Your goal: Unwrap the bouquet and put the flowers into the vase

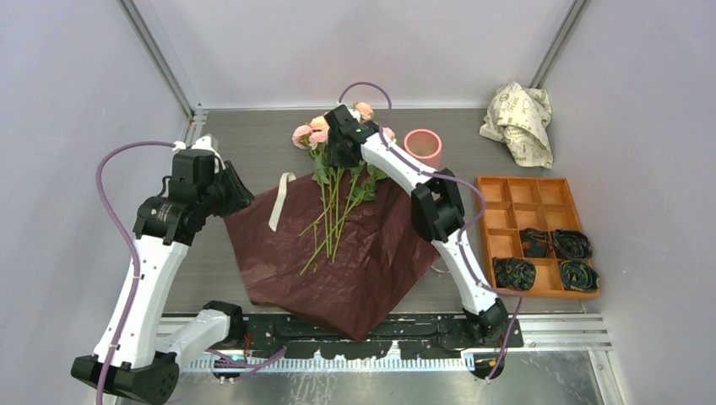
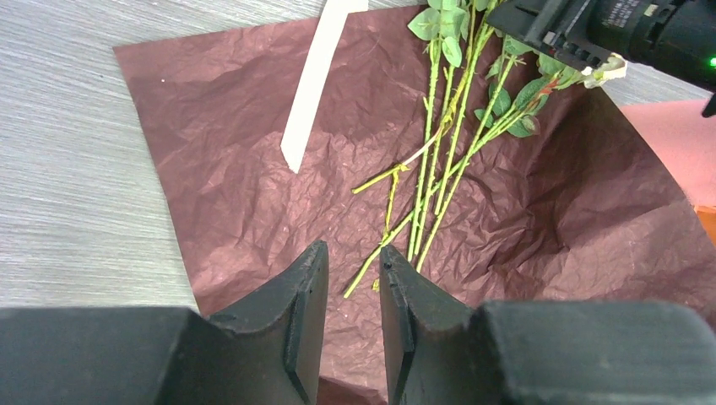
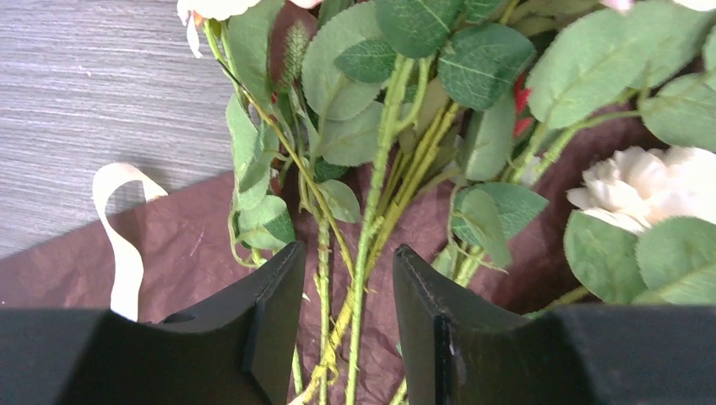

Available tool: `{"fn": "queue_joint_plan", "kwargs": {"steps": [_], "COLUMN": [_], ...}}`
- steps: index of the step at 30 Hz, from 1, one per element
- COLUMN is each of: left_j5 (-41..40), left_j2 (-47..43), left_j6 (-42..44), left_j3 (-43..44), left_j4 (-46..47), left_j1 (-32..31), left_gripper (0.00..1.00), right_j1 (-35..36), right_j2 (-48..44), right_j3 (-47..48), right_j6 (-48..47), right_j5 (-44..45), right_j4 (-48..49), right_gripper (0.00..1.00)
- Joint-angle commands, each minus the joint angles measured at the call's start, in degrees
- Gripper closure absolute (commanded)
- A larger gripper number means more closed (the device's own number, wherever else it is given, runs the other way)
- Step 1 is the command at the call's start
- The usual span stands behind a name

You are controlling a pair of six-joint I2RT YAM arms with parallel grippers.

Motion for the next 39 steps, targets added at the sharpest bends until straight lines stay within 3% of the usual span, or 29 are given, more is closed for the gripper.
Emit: {"fn": "queue_joint_plan", "kwargs": {"steps": [1,11,22,27,39], "left_j5": [0.4,0.7,0.6,0.8,3.5], "left_j2": [-0.7,-0.3,-0.7,-1.0,-1.0], "left_j6": [-0.3,-0.3,-0.3,-0.5,-1.7], "left_j3": [-0.2,-0.6,-1.4,-1.4,-2.9], "left_j4": [2.6,2.9,2.8,2.9,4.8], "left_j1": [-0.1,-0.1,-0.1,-0.1,-0.1], "left_gripper": [0.7,0.71,0.7,0.7,0.71], "right_j1": [-0.6,-1.7,-1.6,-1.5,3.3], "right_j2": [2.6,6.2,7.9,2.0,-20.0], "right_j3": [6.3,7.1,7.7,0.2,-23.8], "right_j6": [0.3,0.8,1.5,1.8,-1.5], "right_j5": [0.5,-0.5,-1.7,-1.4,0.5], "right_j4": [-1.0,-0.6,-0.5,2.0,4.9], "right_gripper": [0.52,0.57,0.84,0.99,0.99]}}
